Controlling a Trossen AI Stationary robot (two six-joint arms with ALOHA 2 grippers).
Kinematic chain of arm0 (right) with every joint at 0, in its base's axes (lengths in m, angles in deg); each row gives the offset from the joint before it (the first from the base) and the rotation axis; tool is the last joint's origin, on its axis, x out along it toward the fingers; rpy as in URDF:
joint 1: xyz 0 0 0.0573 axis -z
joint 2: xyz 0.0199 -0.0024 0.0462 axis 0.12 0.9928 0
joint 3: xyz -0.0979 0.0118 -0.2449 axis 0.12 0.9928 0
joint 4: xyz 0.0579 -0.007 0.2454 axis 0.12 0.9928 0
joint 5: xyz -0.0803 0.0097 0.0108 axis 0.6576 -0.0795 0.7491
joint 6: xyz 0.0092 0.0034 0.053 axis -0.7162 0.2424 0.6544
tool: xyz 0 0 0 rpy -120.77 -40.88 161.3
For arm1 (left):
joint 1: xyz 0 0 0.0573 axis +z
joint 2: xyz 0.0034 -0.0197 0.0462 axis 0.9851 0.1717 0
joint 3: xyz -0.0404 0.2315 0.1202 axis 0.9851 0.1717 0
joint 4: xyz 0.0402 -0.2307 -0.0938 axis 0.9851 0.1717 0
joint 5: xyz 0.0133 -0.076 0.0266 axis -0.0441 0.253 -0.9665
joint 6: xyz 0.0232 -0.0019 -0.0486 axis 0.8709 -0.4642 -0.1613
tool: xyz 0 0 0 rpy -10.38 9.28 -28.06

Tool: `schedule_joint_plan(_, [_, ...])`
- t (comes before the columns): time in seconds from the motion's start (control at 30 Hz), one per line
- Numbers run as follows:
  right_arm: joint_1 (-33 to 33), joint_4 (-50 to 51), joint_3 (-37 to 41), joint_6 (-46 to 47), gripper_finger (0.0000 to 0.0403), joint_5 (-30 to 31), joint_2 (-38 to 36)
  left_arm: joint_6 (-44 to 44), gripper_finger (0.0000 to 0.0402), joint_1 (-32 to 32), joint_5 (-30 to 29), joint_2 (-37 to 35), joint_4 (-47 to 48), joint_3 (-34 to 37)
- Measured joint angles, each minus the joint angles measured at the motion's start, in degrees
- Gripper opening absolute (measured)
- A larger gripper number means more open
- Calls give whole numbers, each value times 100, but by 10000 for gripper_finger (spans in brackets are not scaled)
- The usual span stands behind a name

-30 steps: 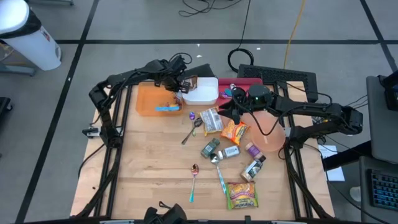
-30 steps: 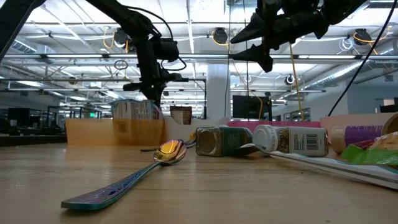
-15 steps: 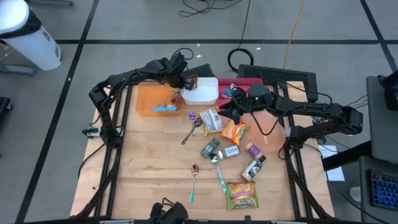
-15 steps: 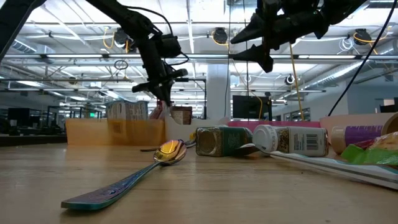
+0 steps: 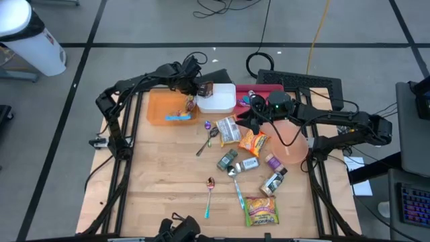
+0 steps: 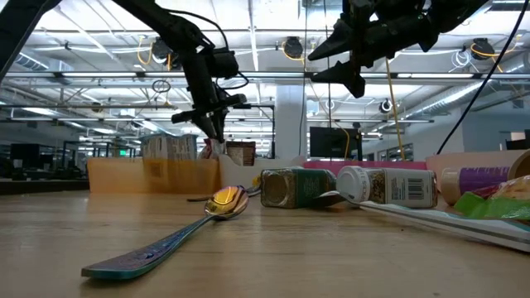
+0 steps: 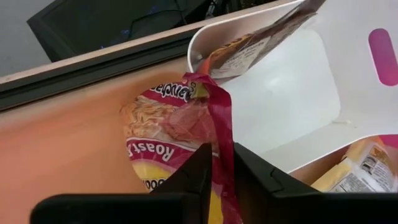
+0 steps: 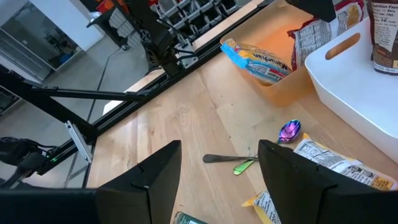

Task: Pick & Place Food Item
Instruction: Put the red noodle pack into the orange bin, then put the black spoon into the red bin

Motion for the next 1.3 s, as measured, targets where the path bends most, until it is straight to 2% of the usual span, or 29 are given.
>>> schedule_joint_plan(0.4, [0, -2, 0, -40, 205, 9, 0, 265, 63, 258, 767, 0, -2, 0])
schedule_joint_plan(0.63, [-1, -4, 0, -46, 205, 15, 0, 398, 69, 266, 784, 0, 1, 0])
schedule_joint_plan(0.8, [0, -4, 0, -46, 205, 20, 0, 421, 111, 281, 836, 0, 2, 0])
schedule_joint_plan(1.03, [-2, -7, 0, -44, 205, 22, -2, 581, 180, 425, 1329, -14, 26, -2])
schedule_joint_plan(1.3, [-2, -21, 0, -7, 205, 22, -2, 978, 200, 743, 1701, -243, 1022, -439])
